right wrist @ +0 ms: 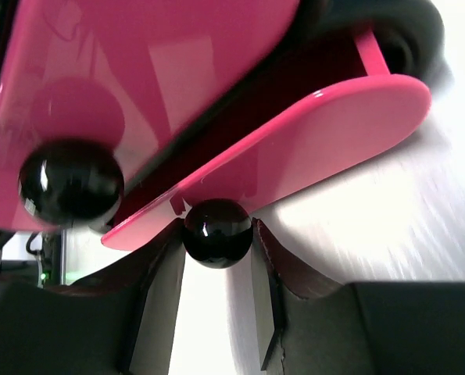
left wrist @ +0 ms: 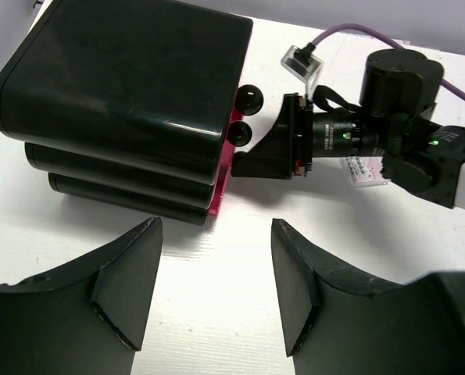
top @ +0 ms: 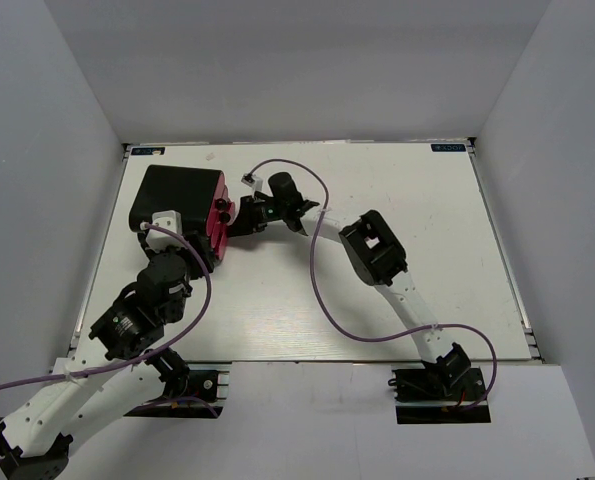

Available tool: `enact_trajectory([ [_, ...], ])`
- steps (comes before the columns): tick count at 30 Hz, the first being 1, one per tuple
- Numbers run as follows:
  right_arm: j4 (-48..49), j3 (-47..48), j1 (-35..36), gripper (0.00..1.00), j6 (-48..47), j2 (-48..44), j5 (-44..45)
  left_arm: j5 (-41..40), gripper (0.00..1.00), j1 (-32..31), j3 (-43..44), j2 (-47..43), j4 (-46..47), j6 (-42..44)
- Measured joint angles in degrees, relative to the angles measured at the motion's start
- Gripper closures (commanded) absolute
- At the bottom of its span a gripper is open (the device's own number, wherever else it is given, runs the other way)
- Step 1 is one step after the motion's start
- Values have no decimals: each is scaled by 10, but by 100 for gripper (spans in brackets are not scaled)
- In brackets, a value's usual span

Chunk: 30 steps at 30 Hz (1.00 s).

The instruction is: Organize the makeup

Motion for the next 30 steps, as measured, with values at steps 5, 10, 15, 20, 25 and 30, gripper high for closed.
enact_trajectory([
  [5, -3, -82, -14, 72, -20, -53, 5, 0, 32, 0, 0, -4, 0, 0],
  [10, -8, -156, -29, 70, -50, -103, 5, 1, 32, 0, 0, -11, 0, 0],
  [15, -11, -190, -40, 62, -71, -126, 0, 4, 32, 0, 0, -11, 0, 0],
  [20, -22, -191, -45, 24, -83, -127, -16, 6, 32, 0, 0, -11, 0, 0],
  [25, -60, -176, -53, 19, -120, -139, -38, 7, 32, 0, 0, -11, 0, 0],
  [30, -173, -177, -61, 11, -215, -200, -22, 11, 32, 0, 0, -13, 0, 1],
])
